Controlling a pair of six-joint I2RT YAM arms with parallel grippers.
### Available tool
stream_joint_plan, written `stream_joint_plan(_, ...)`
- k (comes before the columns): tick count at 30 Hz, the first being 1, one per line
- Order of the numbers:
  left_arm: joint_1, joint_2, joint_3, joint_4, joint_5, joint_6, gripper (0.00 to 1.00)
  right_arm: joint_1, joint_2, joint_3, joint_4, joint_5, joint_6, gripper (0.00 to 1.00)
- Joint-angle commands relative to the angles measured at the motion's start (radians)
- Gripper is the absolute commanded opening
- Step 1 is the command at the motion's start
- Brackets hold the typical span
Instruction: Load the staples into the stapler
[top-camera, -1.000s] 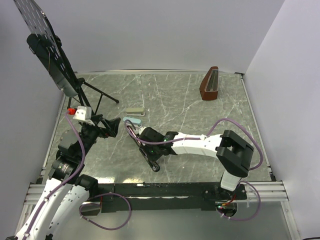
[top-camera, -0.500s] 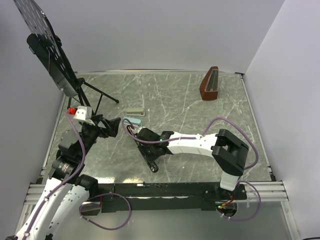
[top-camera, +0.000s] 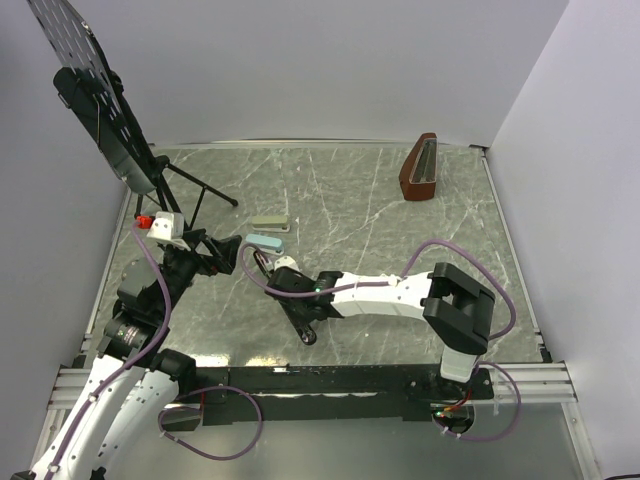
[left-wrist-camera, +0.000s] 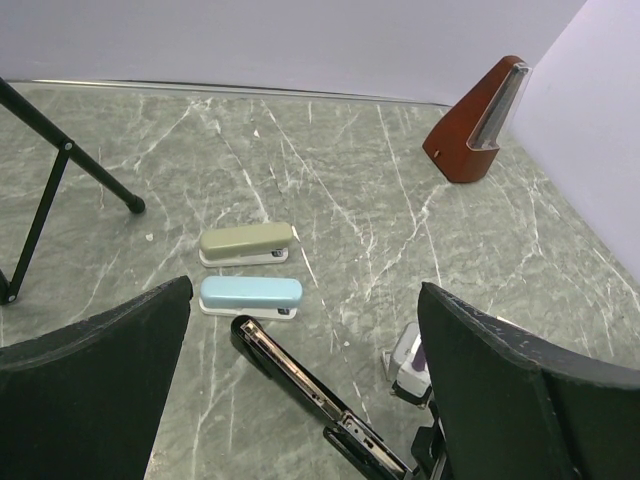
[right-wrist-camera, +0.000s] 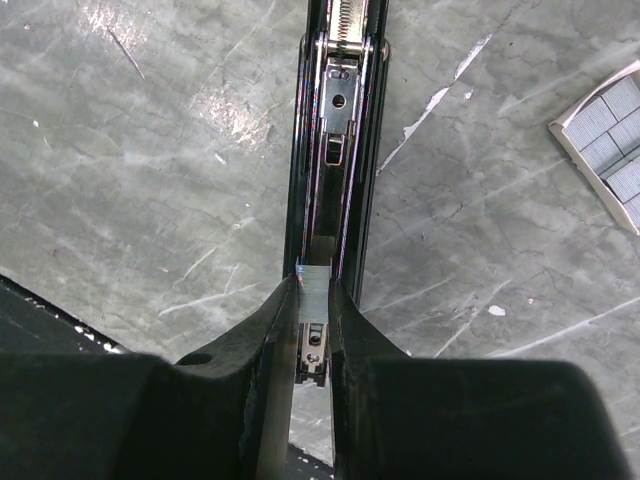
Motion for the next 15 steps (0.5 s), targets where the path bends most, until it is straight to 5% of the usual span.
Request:
stream_joint_plan(1, 0.007, 0.003, 0.005, 0.042, 0.014, -0.009, 0.99, 0.010, 0.040, -0.042, -0.034, 0.031, 0.027, 0.18)
stream_joint_plan(15, 0.007, 0.003, 0.005, 0.040, 0.009, -0.009, 0.99, 0.043, -0.044, -0.082, 0.032, 0.094, 0.009, 0.18)
